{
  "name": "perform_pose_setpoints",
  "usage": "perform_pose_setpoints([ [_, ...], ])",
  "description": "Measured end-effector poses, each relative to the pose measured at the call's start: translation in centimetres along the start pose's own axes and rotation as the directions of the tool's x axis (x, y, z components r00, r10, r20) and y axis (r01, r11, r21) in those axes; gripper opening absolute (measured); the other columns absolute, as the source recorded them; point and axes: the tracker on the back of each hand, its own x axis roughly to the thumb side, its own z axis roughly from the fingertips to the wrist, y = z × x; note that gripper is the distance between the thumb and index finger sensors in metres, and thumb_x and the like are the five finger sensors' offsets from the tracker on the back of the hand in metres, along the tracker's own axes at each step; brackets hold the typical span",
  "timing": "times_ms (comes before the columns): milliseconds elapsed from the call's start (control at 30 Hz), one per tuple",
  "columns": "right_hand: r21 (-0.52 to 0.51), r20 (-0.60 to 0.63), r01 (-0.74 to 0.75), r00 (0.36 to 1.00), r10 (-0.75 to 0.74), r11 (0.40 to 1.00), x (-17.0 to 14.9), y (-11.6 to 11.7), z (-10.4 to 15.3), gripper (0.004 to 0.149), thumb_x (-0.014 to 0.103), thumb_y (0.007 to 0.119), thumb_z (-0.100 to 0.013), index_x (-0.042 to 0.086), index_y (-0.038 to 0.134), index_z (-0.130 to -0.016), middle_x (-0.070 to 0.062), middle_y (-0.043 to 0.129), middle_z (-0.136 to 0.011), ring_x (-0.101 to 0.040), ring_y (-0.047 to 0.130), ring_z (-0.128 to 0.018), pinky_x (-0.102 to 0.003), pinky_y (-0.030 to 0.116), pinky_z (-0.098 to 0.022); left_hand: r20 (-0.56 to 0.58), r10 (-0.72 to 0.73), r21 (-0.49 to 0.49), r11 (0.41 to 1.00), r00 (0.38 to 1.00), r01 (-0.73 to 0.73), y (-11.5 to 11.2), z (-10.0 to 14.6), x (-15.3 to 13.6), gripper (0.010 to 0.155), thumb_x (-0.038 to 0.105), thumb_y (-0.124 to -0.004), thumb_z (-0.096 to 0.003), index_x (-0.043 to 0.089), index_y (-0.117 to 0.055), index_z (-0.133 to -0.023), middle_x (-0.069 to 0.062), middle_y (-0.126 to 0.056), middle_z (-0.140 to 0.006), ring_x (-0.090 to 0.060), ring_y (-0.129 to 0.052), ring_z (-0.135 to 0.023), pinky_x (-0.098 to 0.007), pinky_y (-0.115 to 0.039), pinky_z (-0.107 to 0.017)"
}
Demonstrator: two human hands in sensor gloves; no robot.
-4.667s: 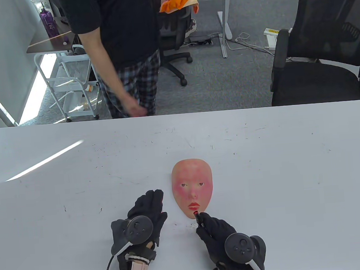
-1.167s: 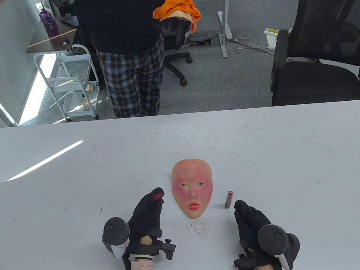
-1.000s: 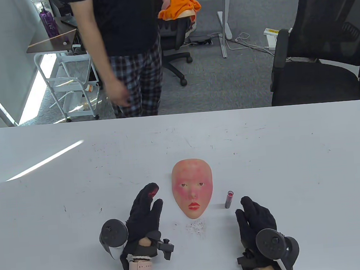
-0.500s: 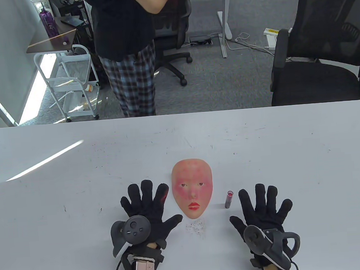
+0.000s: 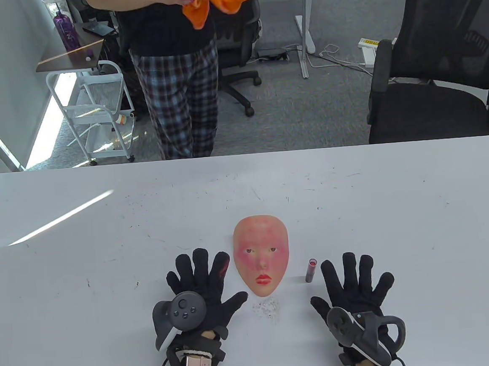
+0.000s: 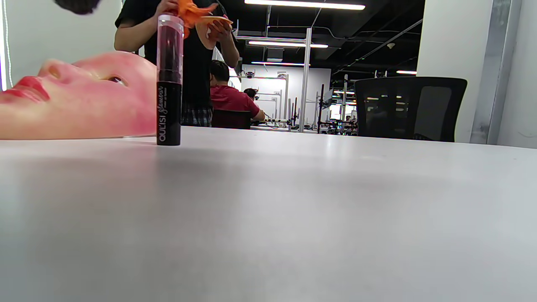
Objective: Apply lipstick on mannequin lips
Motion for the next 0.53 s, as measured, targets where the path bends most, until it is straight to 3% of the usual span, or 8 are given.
perform_pose_setpoints([
  [533, 0.03, -0.009, -0.006, 1.0, 0.007, 1.0, 0.18, -0.01, 0.06, 0.082, 0.067, 0.065, -0.042, 0.038, 0.032, -0.111, -0.011, 0.024, -0.122, -0.042, 0.022, -0.113, -0.069, 0.004, -0.068, -0.008, 0.012, -0.02, 1.0, 1.0, -0.013, -0.13, -0.07, -0.08, 0.089, 0.075, -0.067, -0.0492, 0.049, -0.019, -0.119, -0.001, 0.002, -0.125, -0.034, 0.021, -0.104, -0.064, 0.013, -0.065],
])
